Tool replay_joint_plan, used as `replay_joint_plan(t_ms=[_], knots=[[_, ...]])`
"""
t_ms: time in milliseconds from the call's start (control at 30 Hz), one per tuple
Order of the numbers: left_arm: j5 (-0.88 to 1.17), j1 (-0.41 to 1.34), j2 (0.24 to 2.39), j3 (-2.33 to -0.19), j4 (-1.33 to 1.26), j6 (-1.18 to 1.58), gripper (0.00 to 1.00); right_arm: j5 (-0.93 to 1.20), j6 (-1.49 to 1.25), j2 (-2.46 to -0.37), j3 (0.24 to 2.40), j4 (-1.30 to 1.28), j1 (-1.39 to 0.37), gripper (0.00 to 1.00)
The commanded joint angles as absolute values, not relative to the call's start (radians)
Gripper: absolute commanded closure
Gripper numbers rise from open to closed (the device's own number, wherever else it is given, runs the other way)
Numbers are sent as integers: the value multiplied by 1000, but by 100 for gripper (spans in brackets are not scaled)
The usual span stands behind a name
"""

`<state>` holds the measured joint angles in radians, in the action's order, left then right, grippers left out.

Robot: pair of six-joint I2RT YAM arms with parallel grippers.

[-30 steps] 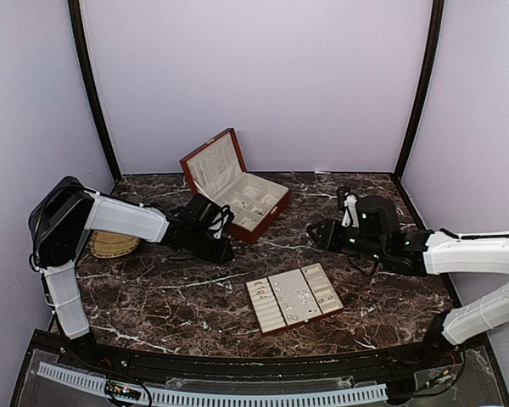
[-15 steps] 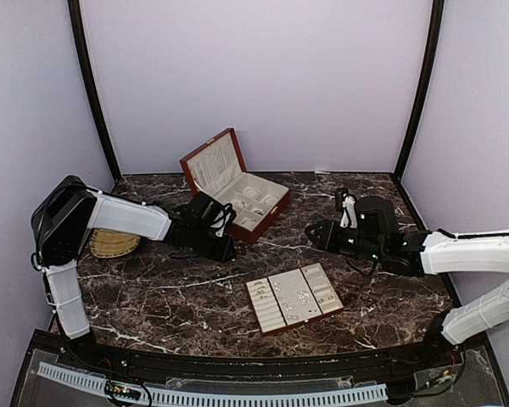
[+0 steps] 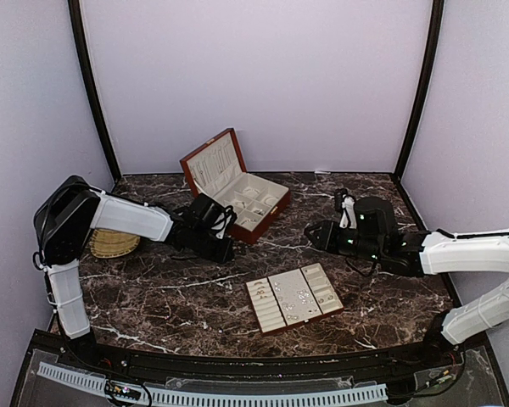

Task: Organize the mixed jewelry
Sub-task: Pick up the earring from the center of the board.

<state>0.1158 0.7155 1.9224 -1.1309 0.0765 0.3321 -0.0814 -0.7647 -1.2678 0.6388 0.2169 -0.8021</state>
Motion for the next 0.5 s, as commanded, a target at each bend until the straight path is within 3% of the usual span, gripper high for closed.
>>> replay_joint_plan(t_ms=[0, 467], knots=[[123, 717, 1923, -1160, 74, 322, 92, -77, -771, -1276, 623, 259, -793, 67], [124, 721, 1929, -1170, 75, 319, 91, -72, -773, -1287, 621, 265, -793, 67]])
